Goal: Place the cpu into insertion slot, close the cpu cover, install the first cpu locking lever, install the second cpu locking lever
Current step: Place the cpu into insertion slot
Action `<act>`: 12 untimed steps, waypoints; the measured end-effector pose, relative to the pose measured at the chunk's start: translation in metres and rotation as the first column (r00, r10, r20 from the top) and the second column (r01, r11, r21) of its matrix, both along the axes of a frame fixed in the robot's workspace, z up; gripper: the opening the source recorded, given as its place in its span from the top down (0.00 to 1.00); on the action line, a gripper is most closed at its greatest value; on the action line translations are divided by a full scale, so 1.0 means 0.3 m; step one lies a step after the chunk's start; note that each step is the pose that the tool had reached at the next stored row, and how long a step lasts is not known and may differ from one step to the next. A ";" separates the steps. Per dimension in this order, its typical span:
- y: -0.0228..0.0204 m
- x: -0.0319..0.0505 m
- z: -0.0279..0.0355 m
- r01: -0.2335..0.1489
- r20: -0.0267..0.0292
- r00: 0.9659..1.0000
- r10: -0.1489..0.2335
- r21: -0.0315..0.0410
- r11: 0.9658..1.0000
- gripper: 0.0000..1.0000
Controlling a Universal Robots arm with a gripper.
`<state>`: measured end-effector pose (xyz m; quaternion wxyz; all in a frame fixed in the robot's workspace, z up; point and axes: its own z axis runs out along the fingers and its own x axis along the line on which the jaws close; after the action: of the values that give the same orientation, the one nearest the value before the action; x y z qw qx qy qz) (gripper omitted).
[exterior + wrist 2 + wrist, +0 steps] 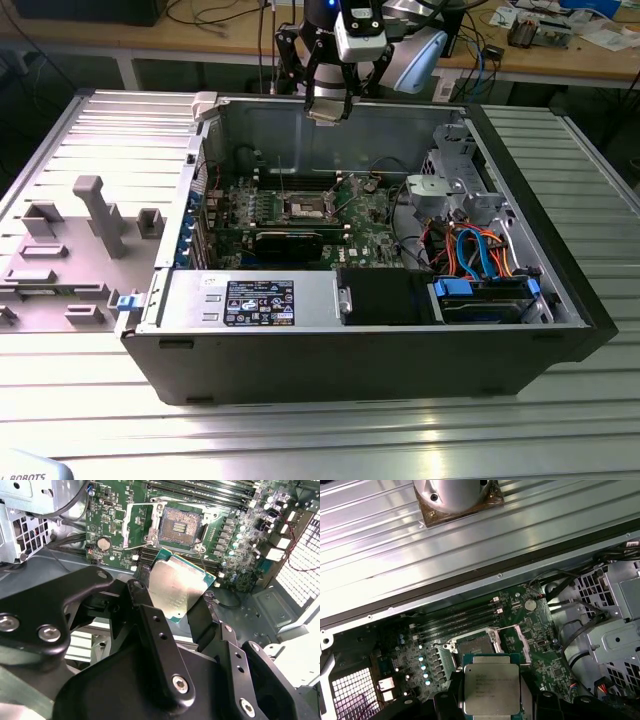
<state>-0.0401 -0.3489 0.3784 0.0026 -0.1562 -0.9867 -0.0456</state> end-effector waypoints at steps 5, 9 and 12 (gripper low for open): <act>0.000 0.000 0.000 0.003 0.000 1.000 -0.003 0.000 1.000 0.46; 0.000 0.000 0.000 0.003 0.000 1.000 -0.003 0.000 1.000 0.46; 0.000 0.000 0.000 0.003 0.000 1.000 -0.003 0.000 1.000 0.46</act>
<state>-0.0402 -0.3489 0.3784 0.0025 -0.1578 -0.9864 -0.0456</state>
